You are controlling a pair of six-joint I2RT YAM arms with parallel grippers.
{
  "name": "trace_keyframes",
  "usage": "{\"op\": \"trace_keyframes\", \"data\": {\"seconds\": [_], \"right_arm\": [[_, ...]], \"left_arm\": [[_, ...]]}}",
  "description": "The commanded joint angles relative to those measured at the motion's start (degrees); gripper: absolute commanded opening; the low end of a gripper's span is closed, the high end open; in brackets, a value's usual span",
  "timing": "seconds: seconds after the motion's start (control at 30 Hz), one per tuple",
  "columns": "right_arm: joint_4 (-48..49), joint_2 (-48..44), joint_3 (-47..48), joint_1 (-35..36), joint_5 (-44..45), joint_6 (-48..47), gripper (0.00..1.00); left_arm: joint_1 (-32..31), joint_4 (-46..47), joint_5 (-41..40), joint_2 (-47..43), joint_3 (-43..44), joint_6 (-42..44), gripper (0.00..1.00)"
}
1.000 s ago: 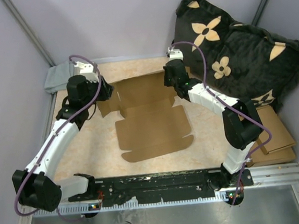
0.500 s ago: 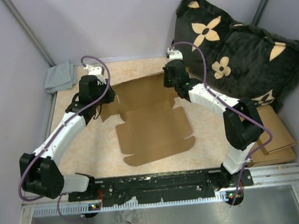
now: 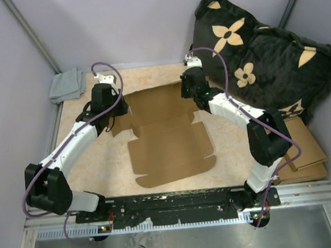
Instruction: Fold the paper box
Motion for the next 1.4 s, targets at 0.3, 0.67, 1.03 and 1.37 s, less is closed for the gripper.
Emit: {"op": "trace_keyframes", "data": {"seconds": [0.3, 0.67, 1.03, 1.37], "right_arm": [[-7.22, -5.52, 4.36, 0.61, -2.33, 2.09, 0.36], [-12.37, -13.93, 6.76, -4.73, -2.61, 3.07, 0.52], [-10.38, -10.18, 7.44, -15.61, -16.91, -5.05, 0.49], [-11.44, 2.11, 5.19, -16.04, -30.69, -11.51, 0.41]], "left_arm": [[-1.37, 7.05, -4.99, -3.9, -5.41, -0.71, 0.0], [-1.39, 33.15, -14.26, -11.01, -17.28, 10.12, 0.0], [-1.33, 60.54, -15.32, -10.53, -30.71, 17.3, 0.0], [-1.25, 43.31, -17.42, -5.09, -21.5, 13.29, 0.0]]}}
